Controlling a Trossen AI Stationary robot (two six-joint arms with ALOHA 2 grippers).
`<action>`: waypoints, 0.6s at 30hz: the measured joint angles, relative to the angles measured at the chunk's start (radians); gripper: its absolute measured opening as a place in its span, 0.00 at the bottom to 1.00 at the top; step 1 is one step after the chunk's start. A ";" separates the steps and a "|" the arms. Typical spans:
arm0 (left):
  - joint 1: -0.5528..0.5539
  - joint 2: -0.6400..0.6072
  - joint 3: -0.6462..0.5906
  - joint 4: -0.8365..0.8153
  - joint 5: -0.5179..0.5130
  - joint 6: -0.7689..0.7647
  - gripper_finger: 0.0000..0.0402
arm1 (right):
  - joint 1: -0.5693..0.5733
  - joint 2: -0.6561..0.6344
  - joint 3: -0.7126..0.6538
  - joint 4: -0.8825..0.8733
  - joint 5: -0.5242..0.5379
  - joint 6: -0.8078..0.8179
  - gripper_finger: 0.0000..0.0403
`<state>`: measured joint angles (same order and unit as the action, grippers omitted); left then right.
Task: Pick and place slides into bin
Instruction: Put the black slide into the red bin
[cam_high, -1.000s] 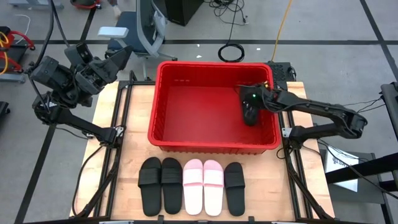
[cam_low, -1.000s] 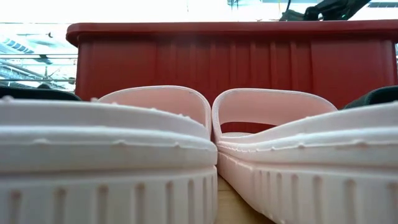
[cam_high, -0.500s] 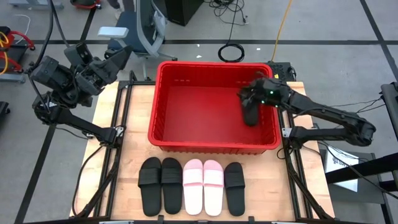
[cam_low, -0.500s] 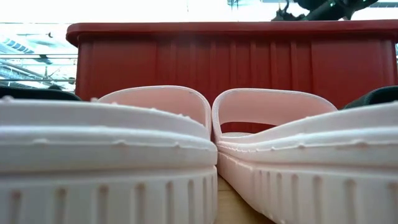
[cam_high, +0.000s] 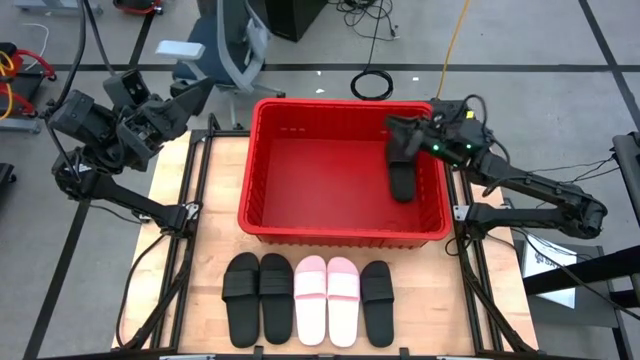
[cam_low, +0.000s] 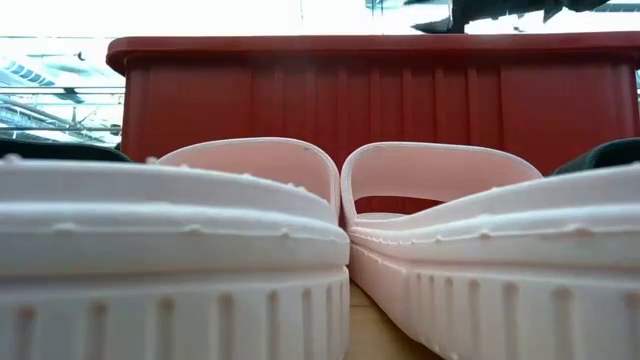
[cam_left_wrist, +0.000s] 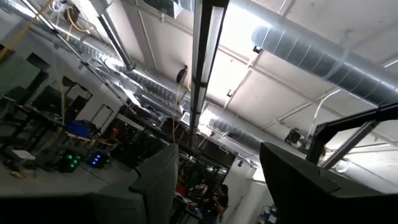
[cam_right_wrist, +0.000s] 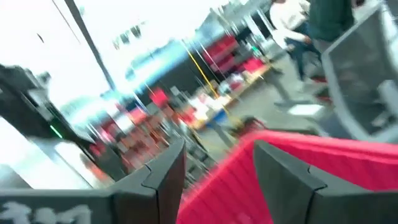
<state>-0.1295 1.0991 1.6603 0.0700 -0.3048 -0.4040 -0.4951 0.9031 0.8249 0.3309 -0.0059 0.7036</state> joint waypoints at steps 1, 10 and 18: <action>0.000 0.000 0.000 0.000 0.004 -0.008 0.57 | 0.001 0.000 0.000 0.032 0.000 0.045 0.45; 0.000 0.000 0.000 -0.005 0.084 -0.024 0.57 | 0.062 0.026 0.000 0.248 0.007 0.380 0.45; 0.000 0.000 0.000 -0.045 0.131 -0.069 0.57 | 0.206 0.107 0.000 0.575 0.040 0.346 0.45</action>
<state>-0.1291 1.0996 1.6604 0.0246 -0.1742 -0.4731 -0.2887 1.0103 0.8246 0.9056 0.0336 1.0495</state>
